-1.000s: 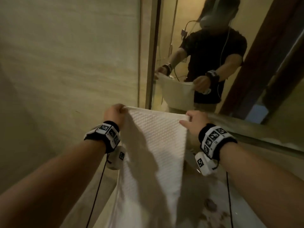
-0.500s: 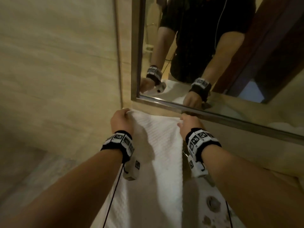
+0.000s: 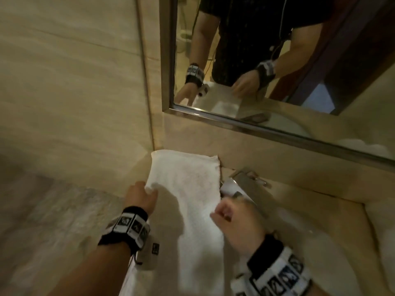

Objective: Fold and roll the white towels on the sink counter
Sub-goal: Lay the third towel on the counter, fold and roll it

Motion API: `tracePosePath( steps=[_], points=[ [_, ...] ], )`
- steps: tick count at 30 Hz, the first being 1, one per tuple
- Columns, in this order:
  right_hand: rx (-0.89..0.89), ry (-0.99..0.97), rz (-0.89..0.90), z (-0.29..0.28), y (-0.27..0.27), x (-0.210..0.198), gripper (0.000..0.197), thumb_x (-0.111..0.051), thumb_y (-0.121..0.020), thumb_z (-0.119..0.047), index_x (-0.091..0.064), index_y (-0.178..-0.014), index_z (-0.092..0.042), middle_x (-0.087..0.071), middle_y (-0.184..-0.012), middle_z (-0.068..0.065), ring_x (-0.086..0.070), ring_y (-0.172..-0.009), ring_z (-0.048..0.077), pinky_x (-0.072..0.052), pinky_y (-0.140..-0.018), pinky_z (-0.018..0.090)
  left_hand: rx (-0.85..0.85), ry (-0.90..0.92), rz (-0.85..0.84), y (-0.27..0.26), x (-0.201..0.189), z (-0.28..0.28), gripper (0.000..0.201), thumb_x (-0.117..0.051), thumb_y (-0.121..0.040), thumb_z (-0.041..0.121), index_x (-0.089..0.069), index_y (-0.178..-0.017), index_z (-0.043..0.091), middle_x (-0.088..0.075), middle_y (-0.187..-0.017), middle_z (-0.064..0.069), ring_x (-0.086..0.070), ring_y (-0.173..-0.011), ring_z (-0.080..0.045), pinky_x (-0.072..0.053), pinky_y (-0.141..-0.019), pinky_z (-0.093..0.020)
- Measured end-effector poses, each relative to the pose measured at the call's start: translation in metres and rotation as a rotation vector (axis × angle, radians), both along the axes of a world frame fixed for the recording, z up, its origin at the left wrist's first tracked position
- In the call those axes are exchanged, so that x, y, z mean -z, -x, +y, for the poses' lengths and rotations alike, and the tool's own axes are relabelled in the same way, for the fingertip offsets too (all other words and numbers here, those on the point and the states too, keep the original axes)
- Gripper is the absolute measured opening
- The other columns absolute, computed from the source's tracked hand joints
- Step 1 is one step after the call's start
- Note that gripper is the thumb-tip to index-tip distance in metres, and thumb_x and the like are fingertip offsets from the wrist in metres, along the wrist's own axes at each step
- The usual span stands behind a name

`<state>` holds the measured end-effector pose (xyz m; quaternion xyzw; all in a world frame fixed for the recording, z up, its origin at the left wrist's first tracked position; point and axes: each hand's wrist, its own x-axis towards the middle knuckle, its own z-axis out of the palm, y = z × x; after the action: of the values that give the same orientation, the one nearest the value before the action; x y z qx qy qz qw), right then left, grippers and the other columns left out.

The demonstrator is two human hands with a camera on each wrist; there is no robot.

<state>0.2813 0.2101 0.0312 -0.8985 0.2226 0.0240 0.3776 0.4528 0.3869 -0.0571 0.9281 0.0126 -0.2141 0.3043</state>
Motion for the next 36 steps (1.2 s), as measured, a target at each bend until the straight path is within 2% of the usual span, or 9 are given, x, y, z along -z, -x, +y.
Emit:
tracePosePath(
  steps=[4,8,13,17,19,25,31,33,36],
  points=[
    [0.283,-0.189,0.264,0.003,0.014,0.094,0.024,-0.068,-0.085,-0.025,-0.052,-0.102,-0.020,-0.058,-0.098,-0.004,-0.058,-0.088,0.014,-0.050,-0.084,0.030,0.021,-0.173,0.155,0.028,0.025,0.020,0.059,-0.061,-0.089,0.037,-0.046,-0.132,0.000,-0.050,-0.134,-0.021,-0.051,-0.119,-0.037,-0.046,-0.097,-0.042],
    [0.504,-0.310,0.235,0.005,0.011,0.124,0.035,-0.069,-0.084,-0.025,-0.050,-0.110,-0.012,-0.062,-0.101,0.005,-0.061,-0.089,0.024,-0.051,-0.079,0.032,0.035,-0.253,0.101,0.038,0.031,0.027,0.050,-0.059,-0.089,0.036,-0.054,-0.126,0.003,-0.055,-0.128,-0.019,-0.055,-0.113,-0.036,-0.049,-0.093,-0.041],
    [0.504,-0.309,0.269,0.003,0.011,0.134,0.023,-0.062,-0.089,-0.032,-0.057,-0.090,-0.010,-0.064,-0.088,0.008,-0.059,-0.077,0.024,-0.045,-0.069,0.028,-0.066,-0.155,0.161,0.047,0.029,0.023,0.059,-0.067,-0.086,0.031,-0.048,-0.132,0.000,-0.054,-0.130,-0.020,-0.053,-0.116,-0.037,-0.047,-0.095,-0.043],
    [0.493,-0.373,0.268,-0.002,0.011,0.140,0.027,-0.059,-0.089,-0.032,-0.053,-0.077,-0.009,-0.064,-0.079,0.011,-0.061,-0.074,0.028,-0.051,-0.073,0.034,-0.031,-0.098,0.194,0.045,0.023,0.024,0.032,-0.058,-0.092,0.027,-0.059,-0.108,-0.001,-0.061,-0.115,-0.021,-0.057,-0.094,-0.034,-0.047,-0.080,-0.039],
    [0.455,-0.377,0.270,-0.004,0.012,0.140,0.027,-0.060,-0.088,-0.030,-0.052,-0.074,-0.009,-0.063,-0.077,0.011,-0.062,-0.074,0.029,-0.051,-0.075,0.036,-0.033,-0.058,0.197,0.043,0.017,0.028,0.034,-0.054,-0.094,0.028,-0.058,-0.114,0.000,-0.061,-0.117,-0.020,-0.058,-0.097,-0.035,-0.046,-0.078,-0.038],
    [0.352,-0.299,0.063,-0.009,0.011,0.107,0.035,-0.060,-0.089,-0.017,-0.039,-0.062,-0.014,-0.041,-0.058,0.004,-0.037,-0.056,0.017,-0.032,-0.056,0.028,0.013,0.046,0.020,0.039,-0.019,0.035,0.029,-0.050,-0.097,0.029,-0.052,-0.098,0.000,-0.060,-0.107,-0.022,-0.057,-0.102,-0.037,-0.039,-0.077,-0.037],
    [0.460,-0.326,-0.221,-0.024,-0.023,0.075,0.023,-0.059,-0.092,-0.015,-0.051,-0.072,-0.005,-0.046,-0.062,0.005,-0.040,-0.057,0.016,-0.032,-0.048,0.021,-0.033,0.206,-0.132,0.003,-0.047,0.018,0.044,-0.052,-0.096,0.031,-0.050,-0.127,0.000,-0.057,-0.128,-0.021,-0.053,-0.116,-0.036,-0.041,-0.092,-0.038],
    [0.482,-0.339,-0.072,-0.021,-0.029,0.087,0.020,-0.058,-0.092,-0.018,-0.052,-0.075,-0.009,-0.051,-0.064,0.002,-0.046,-0.060,0.017,-0.037,-0.052,0.023,-0.033,0.143,-0.042,-0.001,-0.030,0.013,0.046,-0.053,-0.095,0.030,-0.049,-0.129,-0.001,-0.056,-0.129,-0.023,-0.053,-0.117,-0.038,-0.042,-0.095,-0.040],
    [0.512,-0.406,0.109,-0.012,-0.026,0.112,0.017,-0.063,-0.088,-0.027,-0.056,-0.095,-0.013,-0.062,-0.089,0.005,-0.060,-0.085,0.023,-0.048,-0.079,0.031,-0.080,0.118,0.122,0.009,0.001,0.017,0.056,-0.058,-0.092,0.034,-0.040,-0.137,0.006,-0.053,-0.133,-0.021,-0.052,-0.119,-0.037,-0.044,-0.097,-0.041]
  ],
)
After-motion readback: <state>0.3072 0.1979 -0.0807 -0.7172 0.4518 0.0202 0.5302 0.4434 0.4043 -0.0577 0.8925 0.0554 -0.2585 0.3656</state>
